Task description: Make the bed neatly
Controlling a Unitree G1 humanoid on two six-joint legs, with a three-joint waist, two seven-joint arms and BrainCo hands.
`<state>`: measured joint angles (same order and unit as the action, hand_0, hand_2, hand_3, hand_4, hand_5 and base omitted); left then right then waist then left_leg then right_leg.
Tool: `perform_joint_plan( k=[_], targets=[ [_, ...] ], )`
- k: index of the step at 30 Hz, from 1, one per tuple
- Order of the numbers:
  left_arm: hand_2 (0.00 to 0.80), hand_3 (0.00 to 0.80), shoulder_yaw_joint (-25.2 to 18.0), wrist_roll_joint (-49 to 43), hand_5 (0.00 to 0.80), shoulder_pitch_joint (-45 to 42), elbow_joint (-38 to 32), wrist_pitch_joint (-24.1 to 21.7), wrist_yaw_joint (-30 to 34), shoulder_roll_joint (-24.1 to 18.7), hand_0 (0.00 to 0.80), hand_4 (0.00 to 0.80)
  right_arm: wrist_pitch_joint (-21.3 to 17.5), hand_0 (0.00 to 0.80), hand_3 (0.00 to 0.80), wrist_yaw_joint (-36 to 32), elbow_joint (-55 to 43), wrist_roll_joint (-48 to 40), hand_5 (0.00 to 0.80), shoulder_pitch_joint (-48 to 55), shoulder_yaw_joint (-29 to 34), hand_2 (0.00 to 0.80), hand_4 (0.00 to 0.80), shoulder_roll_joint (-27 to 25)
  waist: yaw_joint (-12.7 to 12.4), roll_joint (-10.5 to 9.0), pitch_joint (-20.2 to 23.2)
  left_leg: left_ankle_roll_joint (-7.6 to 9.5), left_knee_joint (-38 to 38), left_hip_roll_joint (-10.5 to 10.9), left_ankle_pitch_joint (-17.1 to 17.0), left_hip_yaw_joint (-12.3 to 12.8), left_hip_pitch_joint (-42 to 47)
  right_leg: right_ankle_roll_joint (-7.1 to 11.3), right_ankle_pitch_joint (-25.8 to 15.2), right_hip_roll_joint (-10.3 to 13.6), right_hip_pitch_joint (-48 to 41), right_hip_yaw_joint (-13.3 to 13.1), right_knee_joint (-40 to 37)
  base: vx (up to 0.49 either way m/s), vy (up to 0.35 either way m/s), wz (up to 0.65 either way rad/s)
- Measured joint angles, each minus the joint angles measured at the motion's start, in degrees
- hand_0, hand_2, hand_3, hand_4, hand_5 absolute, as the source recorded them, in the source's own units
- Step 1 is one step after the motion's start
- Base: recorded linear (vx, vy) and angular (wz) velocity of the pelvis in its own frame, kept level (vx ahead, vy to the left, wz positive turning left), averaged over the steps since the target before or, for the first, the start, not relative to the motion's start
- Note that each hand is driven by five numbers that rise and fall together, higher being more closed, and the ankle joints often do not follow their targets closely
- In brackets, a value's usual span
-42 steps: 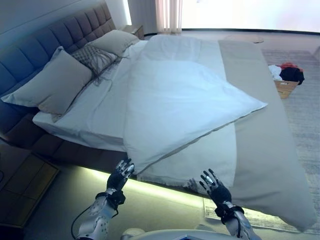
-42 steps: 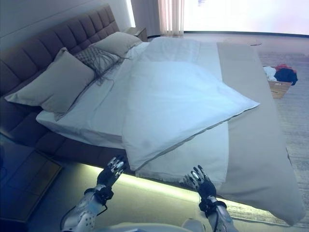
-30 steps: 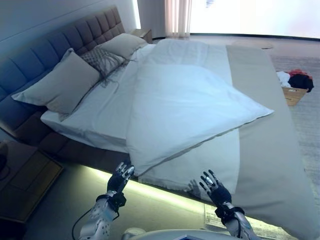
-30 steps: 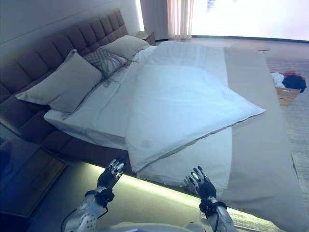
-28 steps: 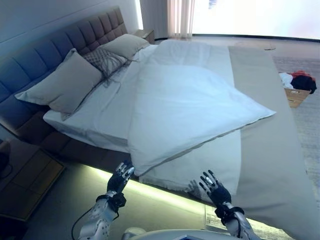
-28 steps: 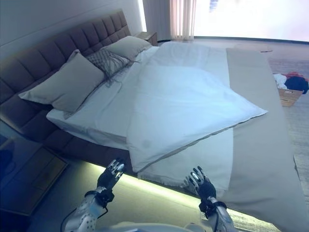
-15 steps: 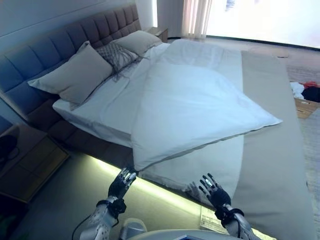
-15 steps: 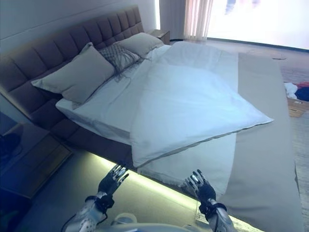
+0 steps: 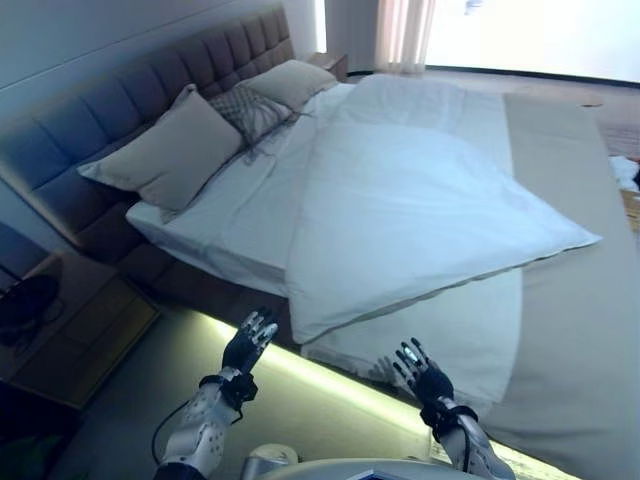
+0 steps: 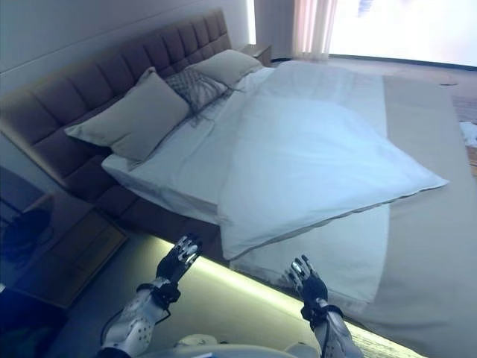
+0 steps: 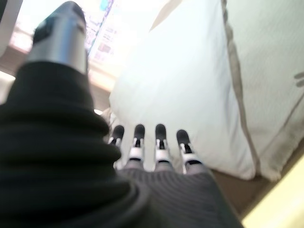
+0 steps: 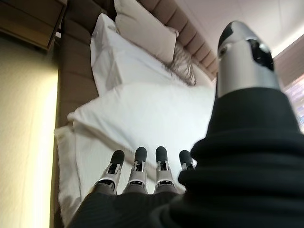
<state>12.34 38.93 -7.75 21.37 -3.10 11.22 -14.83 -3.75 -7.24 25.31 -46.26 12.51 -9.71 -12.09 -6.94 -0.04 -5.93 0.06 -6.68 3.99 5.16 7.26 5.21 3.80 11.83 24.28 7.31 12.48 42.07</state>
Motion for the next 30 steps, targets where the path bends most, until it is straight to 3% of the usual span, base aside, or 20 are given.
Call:
perform_joint_plan(
  k=[1, 2, 5, 7, 9, 11, 13, 14, 15, 18, 22, 25, 28, 29, 30],
  targets=[
    [0.000, 0.000, 0.04, 0.01, 0.000, -0.01, 0.27, 0.10, 0.06, -0.31, 0.000, 0.000, -0.12, 0.000, 0.000, 0.04, 0.06, -0.03, 0.000, 0.27, -0.07, 0.000, 0.000, 0.19, 0.15, 0.34, -0.12, 0.65, -0.03, -0.06, 0.01, -0.97, 0.19, 0.00, -2.92, -0.15, 1.69, -2.00, 2.40, 0.204, 0.080, 0.35],
    [0.000, 0.000, -0.02, 0.05, 0.000, -0.01, 0.11, 0.11, 0.07, -0.93, 0.000, 0.000, -0.15, 0.000, 0.000, -0.03, 0.36, -0.04, 0.000, 0.38, -0.13, 0.000, 0.000, 0.35, 0.22, 0.60, -0.24, 1.23, 0.07, -0.27, -0.18, -1.28, 0.12, 0.76, -2.87, -0.77, 3.32, -3.32, 3.01, 0.218, -0.036, 0.22],
    [0.000, 0.000, -0.07, 0.09, 0.000, -0.07, -0.06, 0.43, -0.11, -3.82, 0.000, 0.000, -0.26, 0.000, 0.000, -0.68, 1.03, -0.18, 0.000, 0.60, 0.25, 0.000, 0.000, 0.35, 0.28, -1.79, 0.33, 1.85, 0.31, -0.35, -0.56, -1.20, -0.95, 1.99, -3.05, -4.31, 4.44, -3.48, -7.99, 0.278, -0.150, 0.13],
    [0.000, 0.000, -0.08, 0.09, 0.000, 0.04, 0.00, 0.86, -0.19, -4.36, 0.000, 0.000, -0.86, 0.000, 0.000, -1.71, 3.65, -0.87, 0.000, -0.62, 0.58, 0.000, 0.000, 0.16, 0.90, -2.74, 0.28, 1.76, 0.22, -0.48, -0.49, -1.36, -1.66, 4.84, -4.80, -5.73, 5.45, -3.27, -15.36, 0.340, -0.192, -0.01],
    [0.000, 0.000, 0.21, 0.09, 0.000, 0.27, 0.06, 1.29, -0.04, -3.76, 0.000, 0.000, -0.92, 0.000, 0.000, -2.33, 6.05, -1.88, 0.000, -1.22, 1.81, 0.000, 0.000, -0.06, 2.09, -2.90, 0.29, 1.69, 0.90, -0.97, -0.48, -2.94, -1.93, 7.18, -9.16, -6.83, 5.83, -2.79, -21.44, 0.330, -0.153, 0.19],
    [0.000, 0.000, 1.39, 0.07, 0.000, 0.19, 0.21, 1.49, 0.17, -3.24, 0.000, 0.000, -0.96, 0.000, 0.000, -2.43, 7.84, -2.93, 0.000, -1.07, 3.15, 0.000, 0.000, -0.18, 2.42, -2.65, 0.71, 1.44, 2.77, -2.28, -0.49, -4.65, -1.58, 6.73, -10.91, -8.84, 3.90, -0.72, -24.86, 0.293, -0.140, 0.18],
    [0.000, 0.000, 1.90, -0.04, 0.000, -0.21, 0.10, 1.64, 0.78, -2.57, 0.000, 0.000, -1.19, 0.000, 0.000, -2.80, 8.03, -3.48, 0.000, -1.06, 3.67, 0.000, 0.000, -1.03, 2.59, -3.02, 0.02, 2.27, -0.71, -0.97, 0.11, -4.05, -0.42, 5.17, -10.00, -9.21, 3.31, 0.36, -24.52, 0.274, -0.119, 0.05],
    [0.000, 0.000, 1.93, -0.07, 0.000, -0.63, 0.09, 1.66, 1.33, -2.34, 0.000, 0.000, -1.45, 0.000, 0.000, -3.04, 7.25, -3.54, 0.000, -0.18, 3.66, 0.000, 0.000, -1.63, 3.18, -2.44, 0.12, 1.71, 0.63, -1.19, 1.26, -3.51, 0.98, 3.54, -8.95, -9.49, 3.07, 1.33, -22.70, 0.288, -0.127, 0.10],
    [0.000, 0.000, 1.62, -0.07, 0.000, -0.59, 0.09, 1.62, 1.63, -2.40, 0.000, 0.000, -1.64, 0.000, 0.000, -3.54, 7.23, -3.60, 0.000, 0.42, 3.97, 0.000, 0.000, -1.75, 2.83, -2.60, 0.14, -0.12, 1.88, -1.31, 1.34, -3.22, 2.56, 1.39, -7.57, -9.38, 3.72, 1.36, -20.38, 0.311, -0.155, 0.06],
    [0.000, 0.000, -0.16, -0.06, 0.000, -2.23, 0.11, 1.61, 1.75, -2.41, 0.000, 0.000, -1.64, 0.000, 0.000, -5.12, 7.39, -3.54, 0.000, 0.90, 4.10, 0.000, 0.000, -1.62, 2.29, -3.08, 0.38, -0.77, 1.81, -1.96, 2.57, -2.72, 3.27, 0.35, -5.69, -9.67, 4.96, 1.15, -17.61, 0.303, -0.168, -0.23],
    [0.000, 0.000, -0.31, 0.03, 0.000, -2.33, 0.02, 1.68, 2.40, -2.10, 0.000, 0.000, -1.51, 0.000, 0.000, -6.03, 7.01, -3.46, 0.000, 1.24, 4.18, 0.000, 0.000, -1.71, 2.95, -2.54, 0.27, -1.74, 0.33, -3.15, 3.27, -2.92, 3.23, 0.51, -2.42, -10.34, 4.91, 1.04, -14.64, 0.260, -0.210, 0.06],
    [0.000, 0.000, 0.00, 0.05, 0.000, -1.94, 0.06, 1.48, 3.00, -1.96, 0.000, 0.000, -1.48, 0.000, 0.000, -6.77, 7.38, -3.46, 0.000, 1.01, 4.19, 0.000, 0.000, -1.79, 3.11, -2.59, 0.37, -0.73, -5.60, -3.85, 3.78, -2.66, 0.43, -1.41, -0.54, -11.42, 4.97, 0.72, -14.00, 0.198, -0.217, 0.11],
    [0.000, 0.000, 0.31, 0.21, 0.000, -2.04, 0.05, 1.34, 3.02, -1.97, 0.000, 0.000, -1.51, 0.000, 0.000, -6.78, 8.10, -3.71, 0.000, 1.04, 4.52, 0.000, 0.000, -2.11, 2.83, -3.59, 0.60, 1.77, -13.47, -4.10, 1.77, -2.92, -3.15, -2.66, 0.40, -11.99, 3.79, 1.02, -14.64, 0.160, -0.182, 0.04],
    [0.000, 0.000, 1.03, 0.21, 0.000, -2.16, 0.09, 1.21, 3.04, -2.03, 0.000, 0.000, -1.60, 0.000, 0.000, -6.78, 8.46, -4.02, 0.000, 1.18, 4.59, 0.000, 0.000, -2.22, 2.77, -3.76, 0.73, 0.31, -16.46, -4.70, -0.59, -3.08, -4.73, -2.77, 0.33, -12.35, 2.43, 1.86, -16.12, 0.155, -0.153, 0.29],
    [0.000, 0.000, 2.35, 0.19, 0.000, -2.16, 0.05, 1.17, 3.31, -2.04, 0.000, 0.000, -1.64, 0.000, 0.000, -6.77, 8.57, -4.20, 0.000, 1.59, 4.73, 0.000, 0.000, -2.38, 3.16, -4.14, 0.97, -2.25, -20.61, -5.59, -4.47, -3.17, -7.40, -2.81, 0.11, -13.03, 0.60, 2.63, -18.81, 0.157, -0.119, 0.37]
  ],
)
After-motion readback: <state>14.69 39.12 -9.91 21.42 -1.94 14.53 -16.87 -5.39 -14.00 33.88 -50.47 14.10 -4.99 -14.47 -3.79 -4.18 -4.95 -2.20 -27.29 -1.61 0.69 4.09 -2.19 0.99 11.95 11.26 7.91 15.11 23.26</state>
